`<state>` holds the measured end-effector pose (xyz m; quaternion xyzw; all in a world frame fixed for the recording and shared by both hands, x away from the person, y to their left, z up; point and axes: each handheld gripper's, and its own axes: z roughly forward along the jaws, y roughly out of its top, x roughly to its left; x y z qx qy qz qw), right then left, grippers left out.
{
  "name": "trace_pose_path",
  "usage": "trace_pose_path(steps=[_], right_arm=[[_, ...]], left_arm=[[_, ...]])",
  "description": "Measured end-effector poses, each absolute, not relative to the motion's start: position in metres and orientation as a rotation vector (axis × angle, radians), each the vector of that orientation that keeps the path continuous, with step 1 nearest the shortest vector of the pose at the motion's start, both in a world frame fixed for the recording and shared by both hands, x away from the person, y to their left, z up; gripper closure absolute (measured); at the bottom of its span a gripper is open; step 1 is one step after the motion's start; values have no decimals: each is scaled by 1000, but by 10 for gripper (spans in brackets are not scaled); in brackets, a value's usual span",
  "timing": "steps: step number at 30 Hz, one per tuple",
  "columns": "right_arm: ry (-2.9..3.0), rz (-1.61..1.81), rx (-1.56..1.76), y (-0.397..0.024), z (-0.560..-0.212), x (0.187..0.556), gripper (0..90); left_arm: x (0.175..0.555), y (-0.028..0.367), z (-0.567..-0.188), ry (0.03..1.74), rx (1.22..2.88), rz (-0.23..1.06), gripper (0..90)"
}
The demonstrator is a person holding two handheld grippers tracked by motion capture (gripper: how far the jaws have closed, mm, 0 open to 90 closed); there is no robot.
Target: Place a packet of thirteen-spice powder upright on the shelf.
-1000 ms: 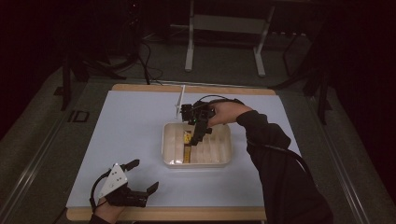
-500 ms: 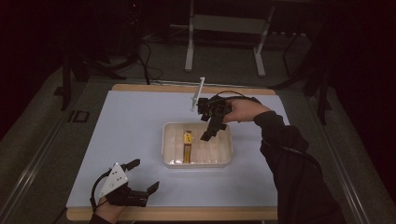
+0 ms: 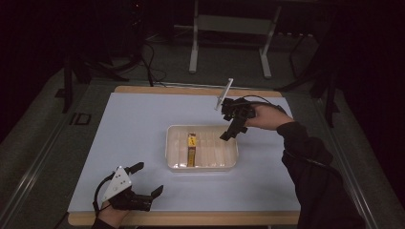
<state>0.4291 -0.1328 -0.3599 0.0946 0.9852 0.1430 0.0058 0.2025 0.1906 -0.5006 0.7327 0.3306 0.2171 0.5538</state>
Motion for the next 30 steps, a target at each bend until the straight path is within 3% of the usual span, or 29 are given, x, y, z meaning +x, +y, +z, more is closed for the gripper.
trace_pose_path(steps=[20, 26, 30], right_arm=[[2794, 692, 630, -211, -383, 437, 138], [2745, 728, 719, -231, -400, 438, 143], [2587, 749, 878, -250, -432, 436, 142]], left_arm=[[202, 190, -501, 778, 1732, 512, 0], [203, 190, -501, 779, 1728, 510, 0], [203, 189, -501, 776, 1733, 509, 0]])
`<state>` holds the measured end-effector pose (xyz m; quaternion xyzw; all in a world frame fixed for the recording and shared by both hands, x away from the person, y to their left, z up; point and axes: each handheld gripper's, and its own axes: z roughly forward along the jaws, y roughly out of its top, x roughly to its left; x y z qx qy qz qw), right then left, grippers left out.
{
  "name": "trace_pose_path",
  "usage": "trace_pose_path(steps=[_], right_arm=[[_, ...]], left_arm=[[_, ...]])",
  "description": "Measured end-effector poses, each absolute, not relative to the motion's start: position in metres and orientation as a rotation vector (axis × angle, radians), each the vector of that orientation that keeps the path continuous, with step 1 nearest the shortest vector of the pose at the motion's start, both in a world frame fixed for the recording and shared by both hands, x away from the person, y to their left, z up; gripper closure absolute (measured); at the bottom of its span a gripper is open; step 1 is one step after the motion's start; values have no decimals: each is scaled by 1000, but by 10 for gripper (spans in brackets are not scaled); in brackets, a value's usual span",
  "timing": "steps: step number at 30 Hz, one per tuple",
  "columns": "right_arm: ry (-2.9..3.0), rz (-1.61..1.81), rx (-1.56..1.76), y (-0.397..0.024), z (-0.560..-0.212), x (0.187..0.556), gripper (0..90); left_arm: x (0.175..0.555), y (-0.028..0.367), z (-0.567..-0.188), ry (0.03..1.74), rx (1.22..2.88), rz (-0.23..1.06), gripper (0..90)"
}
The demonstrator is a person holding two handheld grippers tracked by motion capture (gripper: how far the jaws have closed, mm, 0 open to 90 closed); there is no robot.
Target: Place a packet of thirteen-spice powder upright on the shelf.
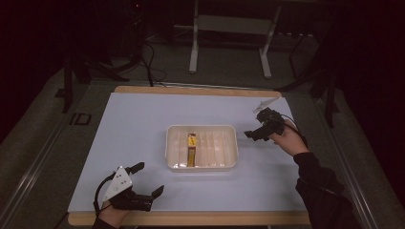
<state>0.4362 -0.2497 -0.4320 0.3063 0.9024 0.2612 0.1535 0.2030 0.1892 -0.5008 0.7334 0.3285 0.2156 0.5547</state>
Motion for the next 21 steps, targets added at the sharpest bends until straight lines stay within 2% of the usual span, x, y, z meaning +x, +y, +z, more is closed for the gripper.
trace_pose_path(steps=[10, 21], right_arm=[[2392, 845, 1074, -278, -478, 436, 134], [2309, 939, 1102, -293, -503, 430, 134]], left_arm=[[203, 189, -501, 776, 1729, 509, 0], [203, 189, -500, 772, 1726, 503, 0]])
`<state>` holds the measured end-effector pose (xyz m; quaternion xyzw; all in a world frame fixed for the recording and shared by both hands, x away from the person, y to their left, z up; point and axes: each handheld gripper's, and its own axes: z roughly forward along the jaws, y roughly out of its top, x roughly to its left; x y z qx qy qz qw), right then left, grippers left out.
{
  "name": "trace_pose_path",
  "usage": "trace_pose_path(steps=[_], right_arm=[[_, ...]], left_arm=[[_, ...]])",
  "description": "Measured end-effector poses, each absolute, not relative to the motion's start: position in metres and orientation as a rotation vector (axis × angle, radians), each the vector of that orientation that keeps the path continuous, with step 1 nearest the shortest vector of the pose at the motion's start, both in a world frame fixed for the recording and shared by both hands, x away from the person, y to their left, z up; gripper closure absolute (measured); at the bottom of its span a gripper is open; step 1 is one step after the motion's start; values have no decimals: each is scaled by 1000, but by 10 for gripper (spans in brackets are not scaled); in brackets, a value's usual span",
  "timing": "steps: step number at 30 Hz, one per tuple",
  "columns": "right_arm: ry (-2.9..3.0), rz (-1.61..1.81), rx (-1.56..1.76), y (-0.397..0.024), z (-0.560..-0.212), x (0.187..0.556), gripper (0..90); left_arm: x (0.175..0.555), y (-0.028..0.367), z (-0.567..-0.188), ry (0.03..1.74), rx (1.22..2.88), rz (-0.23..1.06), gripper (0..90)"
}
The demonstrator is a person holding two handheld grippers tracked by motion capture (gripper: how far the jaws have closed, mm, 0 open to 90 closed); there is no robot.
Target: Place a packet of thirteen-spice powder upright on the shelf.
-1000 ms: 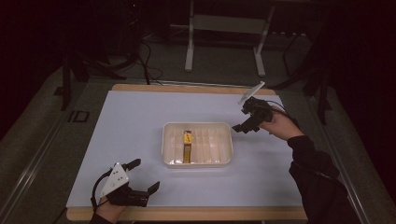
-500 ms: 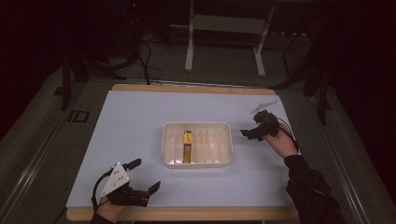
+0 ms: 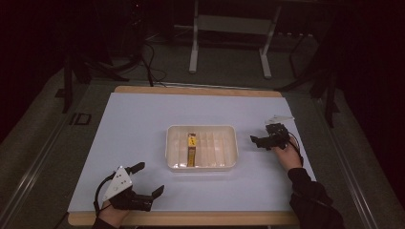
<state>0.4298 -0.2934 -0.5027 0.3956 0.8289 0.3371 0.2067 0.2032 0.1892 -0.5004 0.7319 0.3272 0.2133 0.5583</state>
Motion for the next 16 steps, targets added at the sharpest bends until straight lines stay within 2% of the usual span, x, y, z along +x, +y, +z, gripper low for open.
trace_pose_path(steps=[7, 16], right_arm=[[2180, 1091, 1129, -310, -497, 425, 138], [2148, 1093, 1159, -316, -498, 423, 136]], left_arm=[[203, 190, -500, 768, 1723, 502, 0], [202, 189, -498, 762, 1719, 504, 0]])
